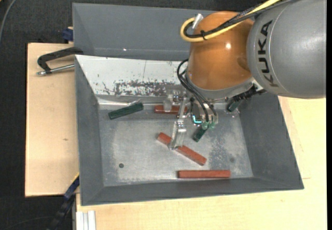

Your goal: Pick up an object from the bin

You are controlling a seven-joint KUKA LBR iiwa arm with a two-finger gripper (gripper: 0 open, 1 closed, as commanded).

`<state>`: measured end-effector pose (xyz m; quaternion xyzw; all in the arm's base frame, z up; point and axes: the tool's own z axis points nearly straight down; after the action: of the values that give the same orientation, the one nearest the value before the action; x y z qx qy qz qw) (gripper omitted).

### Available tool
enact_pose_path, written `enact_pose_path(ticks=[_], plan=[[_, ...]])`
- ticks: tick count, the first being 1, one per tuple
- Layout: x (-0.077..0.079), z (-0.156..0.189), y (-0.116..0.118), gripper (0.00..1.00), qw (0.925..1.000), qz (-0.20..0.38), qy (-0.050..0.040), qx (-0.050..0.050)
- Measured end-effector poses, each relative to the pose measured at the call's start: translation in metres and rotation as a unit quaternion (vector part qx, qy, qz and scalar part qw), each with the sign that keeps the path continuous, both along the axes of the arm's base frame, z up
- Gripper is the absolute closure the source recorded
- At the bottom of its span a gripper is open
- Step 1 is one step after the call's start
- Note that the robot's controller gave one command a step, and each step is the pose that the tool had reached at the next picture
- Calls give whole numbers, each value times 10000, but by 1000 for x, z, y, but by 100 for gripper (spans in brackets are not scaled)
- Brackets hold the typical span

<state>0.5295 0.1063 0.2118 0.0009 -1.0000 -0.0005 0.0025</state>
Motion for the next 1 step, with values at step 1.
enact_pose_path(ticks=[1], plan=[[7,-136,-54,0,9999,-165,13,-10]])
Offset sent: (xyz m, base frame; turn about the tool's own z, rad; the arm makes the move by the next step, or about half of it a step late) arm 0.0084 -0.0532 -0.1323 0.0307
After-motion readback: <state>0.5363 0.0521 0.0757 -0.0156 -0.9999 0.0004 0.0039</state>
